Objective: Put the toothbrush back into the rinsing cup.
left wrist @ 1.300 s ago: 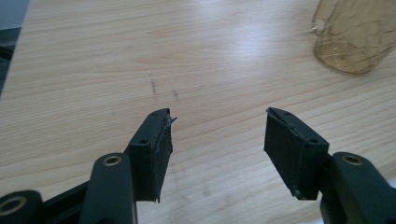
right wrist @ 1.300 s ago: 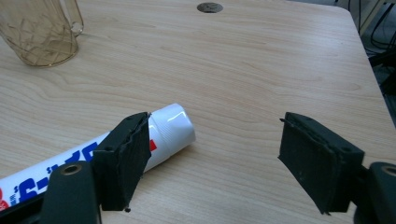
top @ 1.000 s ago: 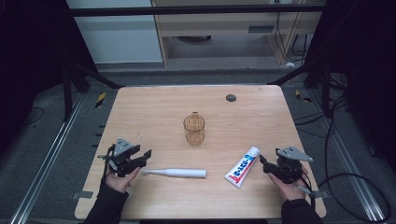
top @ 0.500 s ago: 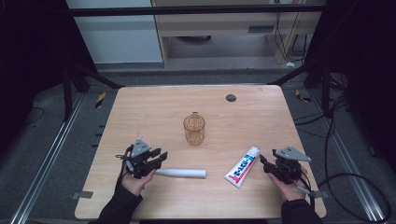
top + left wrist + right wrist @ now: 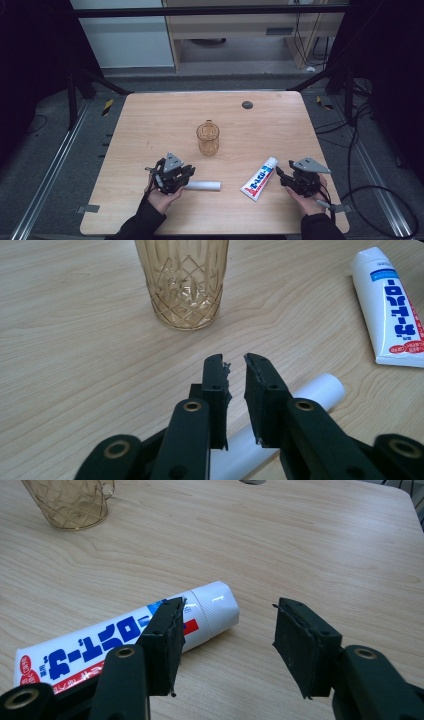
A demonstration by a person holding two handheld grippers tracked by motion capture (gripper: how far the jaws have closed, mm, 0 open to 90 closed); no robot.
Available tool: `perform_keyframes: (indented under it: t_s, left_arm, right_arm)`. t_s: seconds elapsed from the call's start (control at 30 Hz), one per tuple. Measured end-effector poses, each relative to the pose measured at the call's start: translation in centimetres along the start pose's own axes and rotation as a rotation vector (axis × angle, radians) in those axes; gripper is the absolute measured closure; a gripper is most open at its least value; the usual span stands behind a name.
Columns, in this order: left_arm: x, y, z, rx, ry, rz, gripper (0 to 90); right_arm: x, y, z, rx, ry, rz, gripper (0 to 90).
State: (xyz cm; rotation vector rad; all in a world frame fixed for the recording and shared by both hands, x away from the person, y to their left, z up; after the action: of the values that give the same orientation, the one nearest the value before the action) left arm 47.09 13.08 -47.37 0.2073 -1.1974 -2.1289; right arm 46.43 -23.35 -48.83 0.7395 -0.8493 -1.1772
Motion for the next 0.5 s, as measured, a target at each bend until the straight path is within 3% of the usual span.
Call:
perform_keyframes:
  t_s: [0.33,0.5]
  left_arm:
    - [1.3,0.2,-2.2,-0.032,-0.031,-0.012,83.5]
    - [2.4,0.1,-4.0,-0.073,-0.063,-0.026,85.1]
  right_arm:
    - [0.0,0.0,0.1,-0.005,-0.004,-0.033,49.0]
    - [0.0,0.0,0.1,-0.013,0.001,-0.035,53.3]
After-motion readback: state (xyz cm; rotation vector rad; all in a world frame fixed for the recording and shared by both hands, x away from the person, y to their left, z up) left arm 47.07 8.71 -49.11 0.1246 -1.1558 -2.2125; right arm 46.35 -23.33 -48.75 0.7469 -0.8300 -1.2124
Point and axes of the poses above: each handheld gripper's, and its own axes: z roughly backward along the jaws, y roughly out of its top, x roughly to its right, the point moved 4 cm from there along -z, roughly forward along the jaws, and after that the axes turned 14 degrees about -y, right-handed, at the moved point
